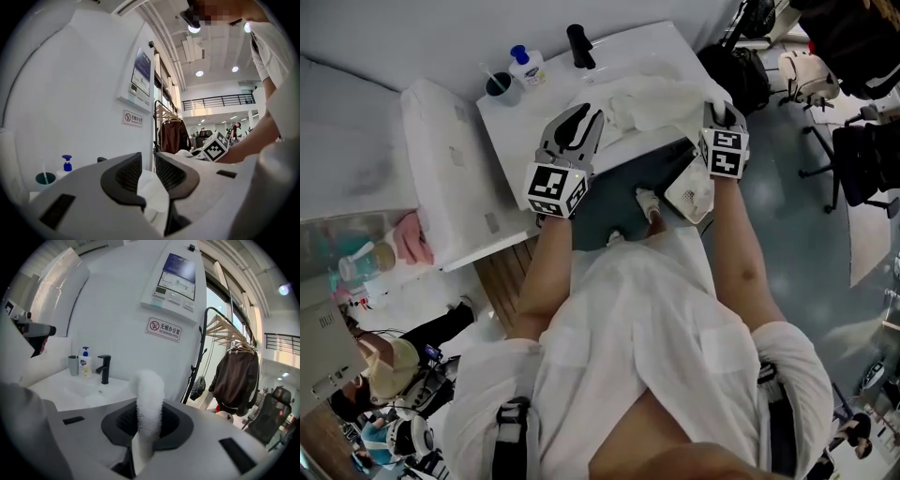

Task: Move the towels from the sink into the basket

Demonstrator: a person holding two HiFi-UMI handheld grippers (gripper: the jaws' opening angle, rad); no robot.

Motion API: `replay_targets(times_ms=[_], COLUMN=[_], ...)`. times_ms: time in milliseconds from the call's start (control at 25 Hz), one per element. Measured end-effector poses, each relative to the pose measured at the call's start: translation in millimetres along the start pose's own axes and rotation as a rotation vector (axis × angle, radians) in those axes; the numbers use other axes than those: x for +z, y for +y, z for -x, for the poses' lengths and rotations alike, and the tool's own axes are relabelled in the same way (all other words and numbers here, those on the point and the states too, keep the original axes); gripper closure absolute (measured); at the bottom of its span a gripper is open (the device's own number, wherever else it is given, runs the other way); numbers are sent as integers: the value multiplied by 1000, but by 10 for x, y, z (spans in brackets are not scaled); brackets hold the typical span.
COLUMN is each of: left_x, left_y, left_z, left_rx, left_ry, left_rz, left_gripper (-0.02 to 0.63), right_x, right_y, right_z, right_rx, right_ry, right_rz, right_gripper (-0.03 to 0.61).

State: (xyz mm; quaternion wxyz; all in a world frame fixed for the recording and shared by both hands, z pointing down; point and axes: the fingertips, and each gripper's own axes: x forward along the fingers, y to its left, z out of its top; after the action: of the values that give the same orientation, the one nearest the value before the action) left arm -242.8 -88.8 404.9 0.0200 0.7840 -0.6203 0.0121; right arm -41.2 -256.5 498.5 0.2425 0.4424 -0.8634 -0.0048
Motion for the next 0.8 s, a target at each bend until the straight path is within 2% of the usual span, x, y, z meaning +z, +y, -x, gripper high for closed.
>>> replay_targets(times_ms=[280,520,800], left_x=[92,112,121], left_y=[-227,-421,-989], left_z=[6,-166,-598], left_rx=[-28,-41,-100], left_ry=[-20,-24,-13], left_rz=[-6,-14,-18], left_gripper=[529,529,529], right_x=[-47,-152,-366], right_y=[-353,-614,-1037], right_z=[341,500,744], right_rx=[-67,-88,-78], right_ry=[-24,-35,-40], right_rz=[-31,-45,-68], right_gripper=[511,512,512])
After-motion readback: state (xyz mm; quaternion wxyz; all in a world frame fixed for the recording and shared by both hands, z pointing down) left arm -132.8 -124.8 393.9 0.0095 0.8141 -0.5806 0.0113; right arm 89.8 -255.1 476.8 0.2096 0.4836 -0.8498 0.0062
